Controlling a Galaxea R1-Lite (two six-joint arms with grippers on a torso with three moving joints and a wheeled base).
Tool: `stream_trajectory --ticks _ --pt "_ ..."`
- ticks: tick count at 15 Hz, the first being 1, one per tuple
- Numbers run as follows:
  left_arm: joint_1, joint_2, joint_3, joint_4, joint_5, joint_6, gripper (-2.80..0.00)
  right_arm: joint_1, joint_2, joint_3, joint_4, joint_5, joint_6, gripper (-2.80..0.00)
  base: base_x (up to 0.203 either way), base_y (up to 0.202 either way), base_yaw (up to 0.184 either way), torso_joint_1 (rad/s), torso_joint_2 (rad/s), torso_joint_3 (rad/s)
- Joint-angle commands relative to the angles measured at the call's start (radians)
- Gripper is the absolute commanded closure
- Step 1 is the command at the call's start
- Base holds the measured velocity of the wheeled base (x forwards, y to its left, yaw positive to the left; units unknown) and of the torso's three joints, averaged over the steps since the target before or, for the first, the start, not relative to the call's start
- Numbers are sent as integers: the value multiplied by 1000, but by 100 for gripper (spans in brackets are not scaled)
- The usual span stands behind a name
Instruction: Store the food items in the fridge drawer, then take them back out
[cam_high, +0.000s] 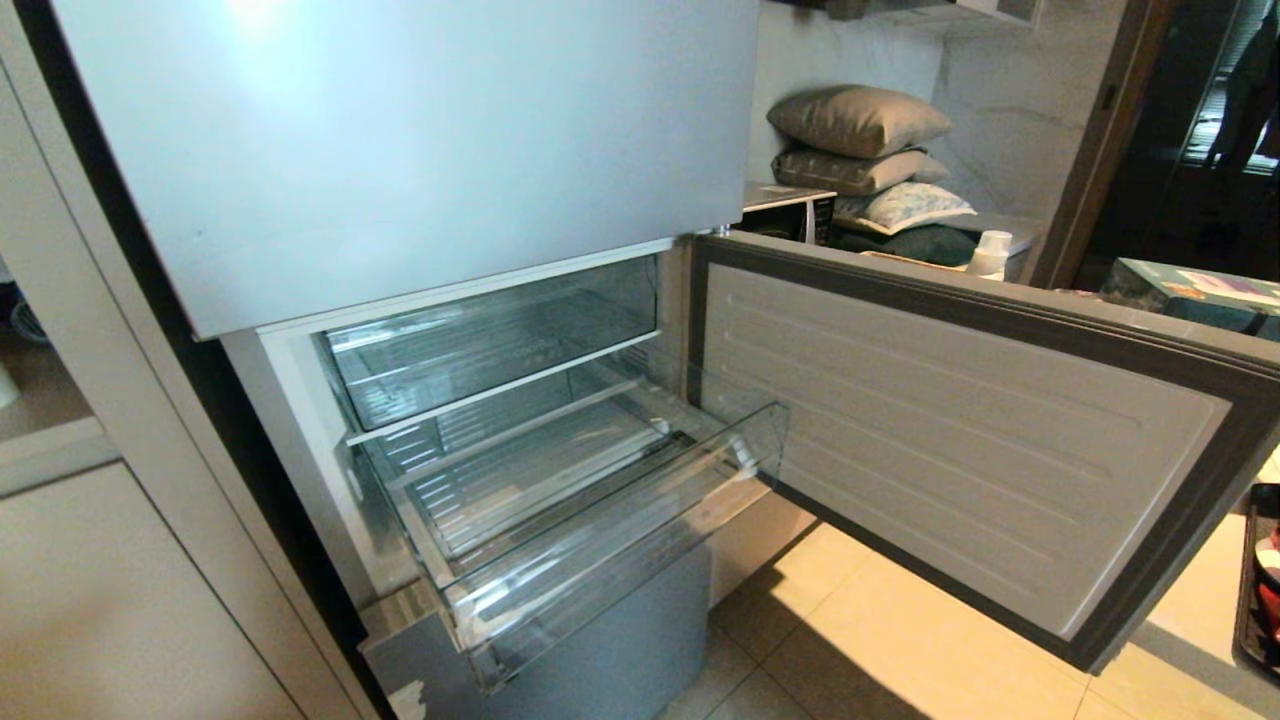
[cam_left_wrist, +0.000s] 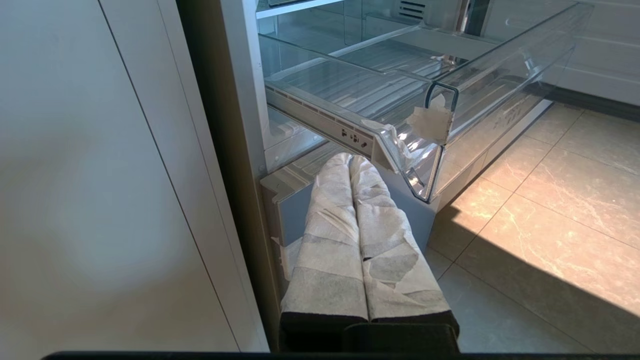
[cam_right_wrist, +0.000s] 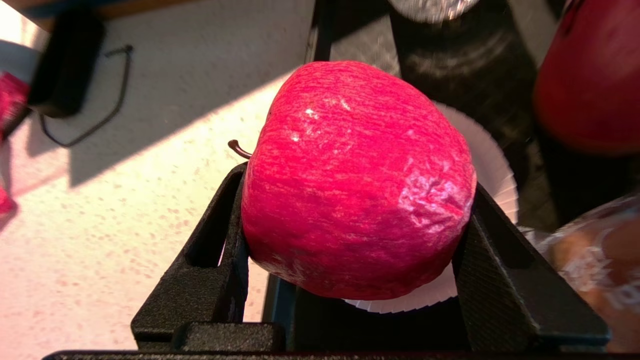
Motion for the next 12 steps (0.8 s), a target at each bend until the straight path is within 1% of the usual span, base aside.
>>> stream_trajectory --ticks 1,2,3,9,12 --pt "0 1 2 0 0 0 0 0 15 3 -3 1 1 0 0 0 0 0 0 0" --pt "-2 0 2 0 0 0 0 0 15 3 -3 1 1 0 0 0 0 0 0 0" --pt "0 2 2 0 0 0 0 0 16 3 -3 1 1 -280 0 0 0 0 0 0" --pt "0 0 2 0 -1 0 0 0 -13 24 1 0 -2 -280 0 0 0 0 0 0" --pt "0 0 2 0 0 0 0 -5 -96 82 2 -5 -2 -280 0 0 0 0 0 0"
